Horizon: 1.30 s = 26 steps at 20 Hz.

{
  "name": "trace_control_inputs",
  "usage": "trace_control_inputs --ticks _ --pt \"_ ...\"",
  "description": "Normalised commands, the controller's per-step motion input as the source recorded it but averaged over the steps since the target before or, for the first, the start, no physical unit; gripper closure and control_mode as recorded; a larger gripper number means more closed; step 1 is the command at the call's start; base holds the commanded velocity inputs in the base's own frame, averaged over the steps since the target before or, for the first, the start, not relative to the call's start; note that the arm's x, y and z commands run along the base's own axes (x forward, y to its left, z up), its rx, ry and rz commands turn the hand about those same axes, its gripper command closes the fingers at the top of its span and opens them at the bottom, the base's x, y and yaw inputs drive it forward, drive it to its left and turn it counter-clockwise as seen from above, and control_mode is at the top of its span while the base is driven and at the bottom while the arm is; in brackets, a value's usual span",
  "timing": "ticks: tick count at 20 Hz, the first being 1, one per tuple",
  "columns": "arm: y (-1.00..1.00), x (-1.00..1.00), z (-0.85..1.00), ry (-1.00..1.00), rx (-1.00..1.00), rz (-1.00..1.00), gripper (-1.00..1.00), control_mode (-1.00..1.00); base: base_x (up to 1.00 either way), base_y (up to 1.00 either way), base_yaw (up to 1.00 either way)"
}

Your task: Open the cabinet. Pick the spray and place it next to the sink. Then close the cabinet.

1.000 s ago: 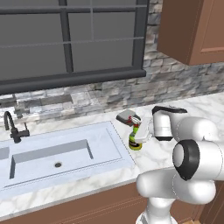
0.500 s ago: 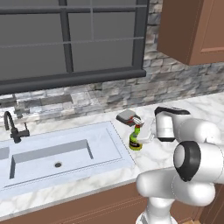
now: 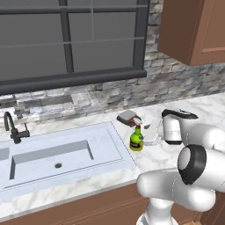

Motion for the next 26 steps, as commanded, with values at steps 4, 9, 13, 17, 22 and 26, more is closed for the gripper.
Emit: trace_control_inputs --ticks 4,9,13,17,22,26 --pt "-0.29 -0.13 0.01 0.0 0.0 0.0 -1.0 -1.0 0.0 0.0 0.0" --pt "-0.24 -0.35 0.41 0.0 0.0 0.0 -1.0 -1.0 0.0 0.0 0.0" --pt "-0.1 -0.44 0.68 0.0 0.0 0.0 -1.0 -1.0 0.0 0.0 0.0" --pt "-0.04 -0.46 0.8 0.01 0.0 -0.02 -1.0 -1.0 0.0 0.0 0.0" --pt "0.0 -0.18 0.64 0.12 0.0 -0.05 -1.0 -1.0 0.0 0.0 0.0" --pt "0.0 -0.08 0.42 0.33 -0.03 -0.25 -1.0 -1.0 0.0 0.0 0.0"
